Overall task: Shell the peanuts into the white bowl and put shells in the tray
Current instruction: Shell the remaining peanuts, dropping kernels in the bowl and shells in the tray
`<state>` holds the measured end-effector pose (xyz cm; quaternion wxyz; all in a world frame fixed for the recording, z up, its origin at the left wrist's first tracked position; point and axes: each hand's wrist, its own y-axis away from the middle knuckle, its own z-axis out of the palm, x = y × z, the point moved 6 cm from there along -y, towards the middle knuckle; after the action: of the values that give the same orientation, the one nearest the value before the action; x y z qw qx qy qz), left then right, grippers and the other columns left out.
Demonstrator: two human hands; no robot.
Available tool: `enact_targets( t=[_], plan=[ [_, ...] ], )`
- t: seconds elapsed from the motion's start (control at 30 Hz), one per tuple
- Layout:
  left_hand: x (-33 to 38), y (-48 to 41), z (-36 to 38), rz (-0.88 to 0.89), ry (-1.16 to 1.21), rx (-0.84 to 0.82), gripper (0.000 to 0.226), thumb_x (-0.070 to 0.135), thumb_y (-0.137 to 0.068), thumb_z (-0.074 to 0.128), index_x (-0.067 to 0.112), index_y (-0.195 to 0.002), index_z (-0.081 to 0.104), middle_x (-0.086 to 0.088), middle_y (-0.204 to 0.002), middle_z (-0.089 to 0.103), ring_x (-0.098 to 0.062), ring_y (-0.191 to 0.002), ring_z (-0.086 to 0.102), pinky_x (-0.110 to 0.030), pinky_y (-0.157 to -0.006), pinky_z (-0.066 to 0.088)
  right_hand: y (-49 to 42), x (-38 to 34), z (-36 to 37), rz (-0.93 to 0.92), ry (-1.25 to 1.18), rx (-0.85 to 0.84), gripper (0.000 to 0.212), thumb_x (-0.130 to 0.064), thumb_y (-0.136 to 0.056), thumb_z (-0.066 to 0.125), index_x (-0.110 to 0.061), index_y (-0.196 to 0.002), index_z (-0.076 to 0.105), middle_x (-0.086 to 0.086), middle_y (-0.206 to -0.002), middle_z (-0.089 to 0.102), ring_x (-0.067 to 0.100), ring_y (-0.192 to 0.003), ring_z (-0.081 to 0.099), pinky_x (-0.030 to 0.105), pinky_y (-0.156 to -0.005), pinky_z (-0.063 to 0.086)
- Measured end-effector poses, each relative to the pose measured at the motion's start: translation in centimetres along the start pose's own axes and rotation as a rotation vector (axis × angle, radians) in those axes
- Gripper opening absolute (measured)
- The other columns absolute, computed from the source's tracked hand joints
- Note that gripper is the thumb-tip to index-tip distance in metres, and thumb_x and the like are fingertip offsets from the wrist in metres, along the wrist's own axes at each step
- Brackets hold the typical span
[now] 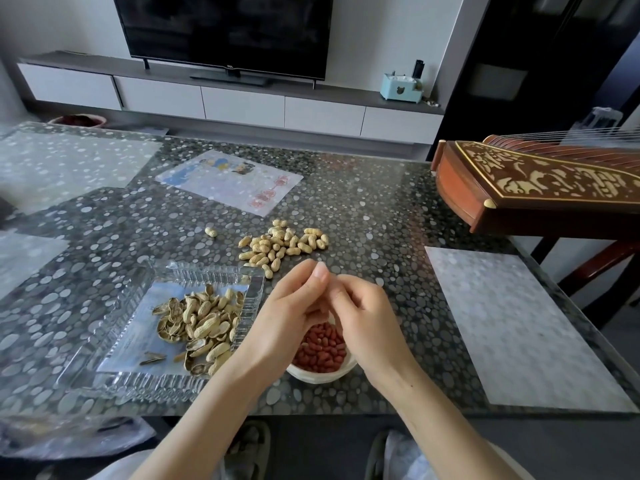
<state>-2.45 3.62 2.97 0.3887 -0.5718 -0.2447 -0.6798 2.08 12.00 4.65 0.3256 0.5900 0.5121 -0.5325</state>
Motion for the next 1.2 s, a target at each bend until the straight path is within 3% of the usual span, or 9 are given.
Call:
enact_targets(
  t=[0.13,0.3,0.43,0.53,0.63,0.73,0.9,1.1,1.2],
  plan=[
    [0.0,0.0,0.7,-0.044,0.142,-0.001,0.028,0.034,-0.088,0.046,0.012,-0.071,0.049,-0.001,-0.065,0.051,-0.011,-0.062,0.049,-0.021,-0.06,0.047,0.2,-0.5,0.0,-0.151,0.091,0.058,0.035,-0.033,-0.1,0.042,-0.018,-0.08,0.065,-0.009,-0.068,0.066,0.003,-0.068,0.063,0.022,-0.061,0.051],
    [-0.2,0.2,0.6,0.068,-0.182,0.099,0.046,0.047,-0.095,0.035,0.007,-0.088,0.056,-0.015,-0.081,0.06,-0.023,-0.078,0.058,-0.046,-0.076,0.051,0.2,-0.5,-0.3,-0.241,0.327,0.212,0.037,-0.037,-0.098,0.036,-0.037,-0.063,0.045,-0.02,-0.055,0.052,0.003,-0.053,0.05,0.016,-0.051,0.035],
    [0.3,0.5,0.4,0.108,-0.294,0.118,0.047,0.046,-0.097,0.033,0.004,-0.088,0.052,-0.018,-0.08,0.055,-0.026,-0.073,0.052,-0.056,-0.075,0.046,0.1,0.2,0.0,-0.134,0.225,0.186,0.046,-0.028,-0.101,0.038,-0.022,-0.056,0.043,-0.013,-0.046,0.043,0.005,-0.046,0.037,0.023,-0.048,0.028],
    [0.3,0.6,0.3,0.09,-0.309,0.096,0.046,0.043,-0.096,0.032,0.002,-0.091,0.052,-0.023,-0.086,0.058,-0.04,-0.08,0.055,-0.059,-0.076,0.048,0.0,0.5,0.0,-0.053,0.142,0.147,0.045,-0.024,-0.101,0.038,-0.016,-0.06,0.053,-0.014,-0.049,0.05,0.002,-0.049,0.044,0.019,-0.049,0.034],
    [-0.1,0.8,0.3,0.068,-0.333,0.085,0.047,0.049,-0.096,0.032,0.007,-0.089,0.053,-0.017,-0.085,0.059,-0.033,-0.076,0.055,-0.059,-0.077,0.047,0.0,0.8,-0.1,0.036,0.061,0.143,0.048,-0.021,-0.102,0.038,-0.012,-0.058,0.054,-0.013,-0.048,0.053,0.001,-0.048,0.048,0.017,-0.048,0.038],
    [-0.3,0.7,0.5,0.061,-0.341,0.063,0.048,0.049,-0.096,0.031,0.008,-0.089,0.054,-0.01,-0.08,0.059,-0.023,-0.074,0.055,-0.052,-0.075,0.049,0.0,1.1,-0.6,0.102,0.028,0.159,0.051,-0.023,-0.102,0.038,-0.014,-0.052,0.042,-0.012,-0.04,0.041,0.001,-0.042,0.037,0.014,-0.044,0.033],
    [-0.5,0.4,0.4,-0.012,-0.182,0.023,0.035,0.041,-0.094,0.037,0.014,-0.081,0.055,0.01,-0.064,0.055,-0.005,-0.061,0.05,-0.029,-0.065,0.04,-0.1,1.6,-0.7,0.288,-0.16,0.068,0.048,-0.023,-0.102,0.04,-0.005,-0.06,0.056,-0.01,-0.043,0.051,-0.001,-0.039,0.047,0.012,-0.041,0.037],
    [-1.0,0.4,0.3,-0.113,-0.075,0.032,0.036,0.028,-0.1,0.039,0.022,-0.07,0.059,0.012,-0.057,0.055,-0.003,-0.054,0.048,-0.025,-0.062,0.039,0.1,2.9,-0.5,0.519,-0.308,-0.041,0.049,-0.028,-0.1,0.042,-0.013,-0.053,0.046,-0.009,-0.035,0.036,0.005,-0.031,0.031,0.017,-0.036,0.024],
    [-1.0,0.4,0.2,-0.105,-0.093,0.035,0.031,0.027,-0.1,0.039,0.013,-0.078,0.057,0.008,-0.063,0.06,-0.005,-0.059,0.051,-0.024,-0.063,0.043,0.1,3.8,0.6,0.702,-0.597,-0.157,0.052,-0.032,-0.101,0.037,-0.017,-0.051,0.039,-0.006,-0.037,0.024,0.006,-0.031,0.017,0.019,-0.034,0.013]
  ],
)
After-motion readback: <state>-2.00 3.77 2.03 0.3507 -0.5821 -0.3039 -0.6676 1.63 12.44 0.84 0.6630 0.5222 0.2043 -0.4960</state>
